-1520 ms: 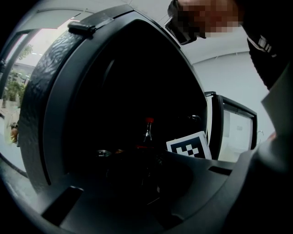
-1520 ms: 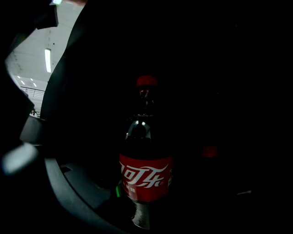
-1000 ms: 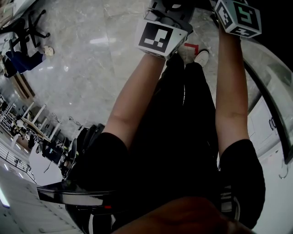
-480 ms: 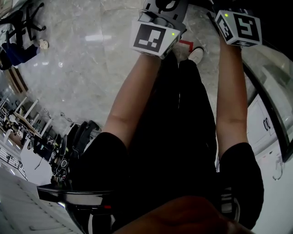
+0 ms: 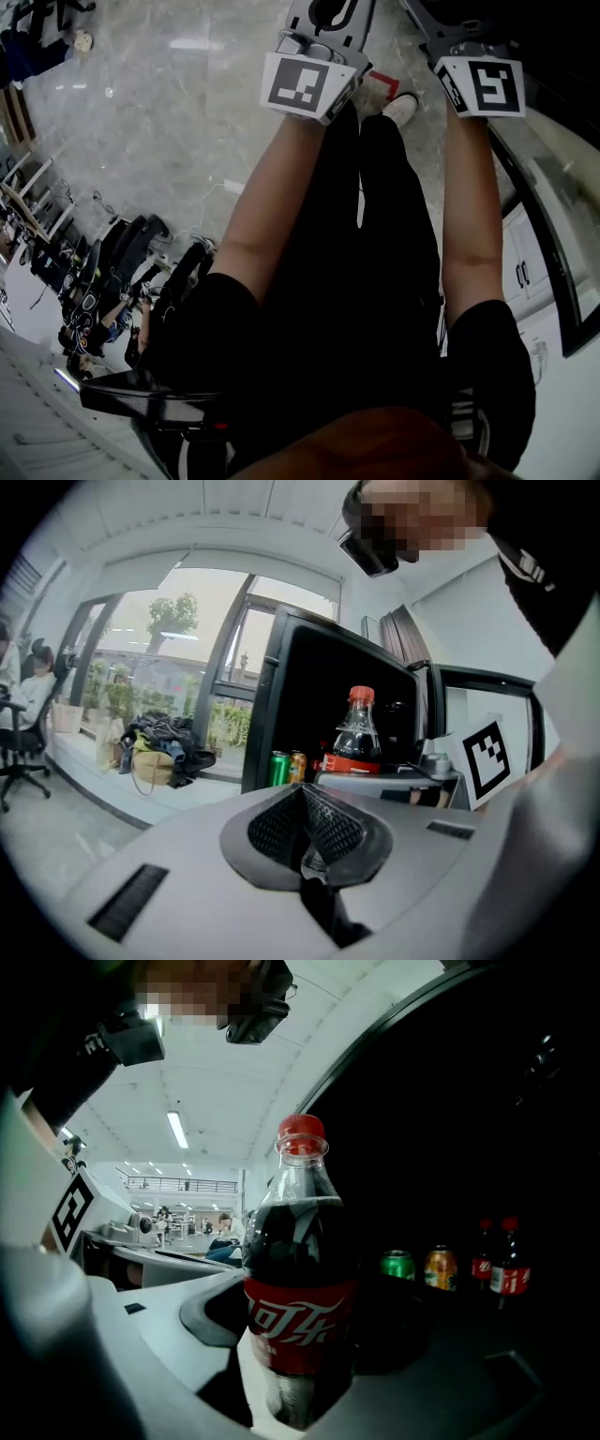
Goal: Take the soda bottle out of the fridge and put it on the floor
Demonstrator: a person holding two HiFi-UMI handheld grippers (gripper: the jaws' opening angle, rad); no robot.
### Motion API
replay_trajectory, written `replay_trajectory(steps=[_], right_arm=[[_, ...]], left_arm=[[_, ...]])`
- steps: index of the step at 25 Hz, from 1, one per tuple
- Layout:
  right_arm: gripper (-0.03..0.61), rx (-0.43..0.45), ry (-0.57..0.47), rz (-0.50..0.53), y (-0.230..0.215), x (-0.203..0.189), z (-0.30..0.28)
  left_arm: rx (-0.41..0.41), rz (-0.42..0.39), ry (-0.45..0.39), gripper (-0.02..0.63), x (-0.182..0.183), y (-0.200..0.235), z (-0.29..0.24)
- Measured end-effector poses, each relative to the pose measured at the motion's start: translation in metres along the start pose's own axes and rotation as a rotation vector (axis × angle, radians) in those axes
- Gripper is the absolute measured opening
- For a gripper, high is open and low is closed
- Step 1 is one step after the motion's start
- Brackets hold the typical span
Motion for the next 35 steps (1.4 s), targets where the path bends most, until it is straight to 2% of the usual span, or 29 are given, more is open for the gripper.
replay_trajectory(steps=[6,13,18,27,31,35], right_arm=[[0.318,0.117,0.018,-0.026,0.07,-0.04,-0.031],[0.318,0.195,0.069,-0.05,0.151,-0.121,-0.068],[0.318,0.235,0.154,-0.08,0.202,-0.206,-0.086],[0.316,0.293,0.282,-0.118,0.286,-0.388,-0.113],[0.317,0.312,0.339,-0.136,0.31,-0.456,-0.126],[0.317,0.349,0.365,-0.146,0.326,-0.504,-0.139]], left_arm=[[0.124,0.024,0.001,-0.005,-0.028,0.066,0.055],[0.163,0.049,0.038,-0.005,-0.1,0.151,0.094],[0.204,0.07,0.085,-0.005,-0.166,0.207,0.117],[0.184,0.073,0.199,-0.005,-0.307,0.287,0.132],[0.171,0.067,0.246,-0.005,-0.353,0.31,0.127],[0.171,0.06,0.254,-0.005,-0.386,0.329,0.118]])
Point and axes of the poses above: the fingertips, and each gripper's own axes: z backward along the fingers, y to its left, x out of its top, the point moved 2 cm from there along z, backward along the fingers, and after that the axes turned 13 degrees about z, right-handed, at the moved point
